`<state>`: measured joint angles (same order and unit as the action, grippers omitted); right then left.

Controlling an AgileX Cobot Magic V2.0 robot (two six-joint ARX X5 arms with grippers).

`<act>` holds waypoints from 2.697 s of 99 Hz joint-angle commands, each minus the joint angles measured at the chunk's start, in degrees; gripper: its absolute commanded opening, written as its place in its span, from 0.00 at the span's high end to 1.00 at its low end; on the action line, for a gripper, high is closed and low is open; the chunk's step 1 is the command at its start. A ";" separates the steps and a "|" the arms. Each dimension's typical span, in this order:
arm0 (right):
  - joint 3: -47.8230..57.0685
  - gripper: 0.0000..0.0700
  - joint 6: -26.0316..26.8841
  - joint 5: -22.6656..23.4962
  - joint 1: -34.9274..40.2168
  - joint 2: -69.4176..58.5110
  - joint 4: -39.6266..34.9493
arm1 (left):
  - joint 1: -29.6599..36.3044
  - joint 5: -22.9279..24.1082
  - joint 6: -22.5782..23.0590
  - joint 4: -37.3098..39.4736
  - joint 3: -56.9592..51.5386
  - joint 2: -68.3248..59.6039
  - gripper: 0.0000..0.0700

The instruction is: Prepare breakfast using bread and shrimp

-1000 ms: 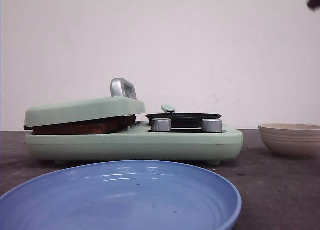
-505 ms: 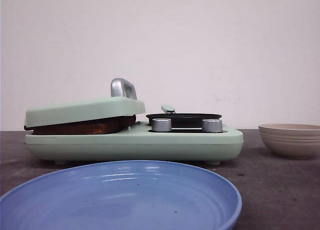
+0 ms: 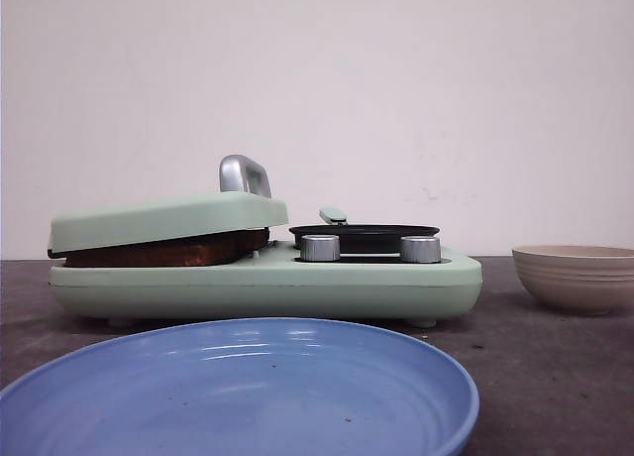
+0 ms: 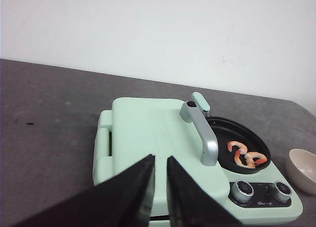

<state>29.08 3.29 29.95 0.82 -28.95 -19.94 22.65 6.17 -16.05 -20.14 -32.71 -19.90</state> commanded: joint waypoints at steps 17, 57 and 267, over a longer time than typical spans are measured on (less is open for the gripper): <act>0.48 0.99 0.59 -0.02 0.20 -0.13 0.70 | 0.28 0.24 -0.26 0.42 -0.33 -0.11 1.00; 0.48 0.99 0.59 -0.02 0.20 -0.13 0.70 | -10.84 -1.40 14.25 -7.50 5.09 6.69 1.00; -24.28 0.99 -14.71 -22.25 1.73 23.85 18.10 | -25.38 -15.12 16.85 9.88 31.91 19.67 0.95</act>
<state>6.96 -9.23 9.82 2.48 -7.94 -2.81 -2.61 -9.10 0.38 -10.04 -1.80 -0.30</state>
